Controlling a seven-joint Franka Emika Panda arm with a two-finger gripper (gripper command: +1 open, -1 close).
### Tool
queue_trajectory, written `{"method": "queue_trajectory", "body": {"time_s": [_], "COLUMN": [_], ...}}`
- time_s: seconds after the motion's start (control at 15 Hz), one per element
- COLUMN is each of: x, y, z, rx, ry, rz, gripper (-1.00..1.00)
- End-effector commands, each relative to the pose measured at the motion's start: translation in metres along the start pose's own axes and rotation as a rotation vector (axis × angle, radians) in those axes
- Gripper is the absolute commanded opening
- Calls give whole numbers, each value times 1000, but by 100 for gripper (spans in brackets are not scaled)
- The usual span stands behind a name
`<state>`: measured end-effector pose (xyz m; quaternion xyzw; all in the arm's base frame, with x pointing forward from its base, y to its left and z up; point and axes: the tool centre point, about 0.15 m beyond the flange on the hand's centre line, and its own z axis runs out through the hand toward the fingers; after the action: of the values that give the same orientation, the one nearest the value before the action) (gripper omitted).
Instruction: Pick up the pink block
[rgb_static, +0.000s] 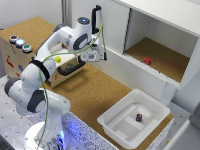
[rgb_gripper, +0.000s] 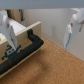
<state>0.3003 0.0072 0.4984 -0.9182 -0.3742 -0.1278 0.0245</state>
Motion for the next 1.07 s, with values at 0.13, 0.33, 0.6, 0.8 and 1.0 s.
{"method": "queue_trajectory", "body": {"time_s": [0.13,0.33,0.6,0.8,1.0], "x": [-9,-14,-24,-27,-26], "y": [52,99,158,204,245], "z": [10,6,9,17,18], "rx": [-10,-28,-74,-235,-358], "ry": [-29,-22,-69,-121,-120], "rz": [58,208,491,751,936], "gripper": [100,100,100,100,100]}}
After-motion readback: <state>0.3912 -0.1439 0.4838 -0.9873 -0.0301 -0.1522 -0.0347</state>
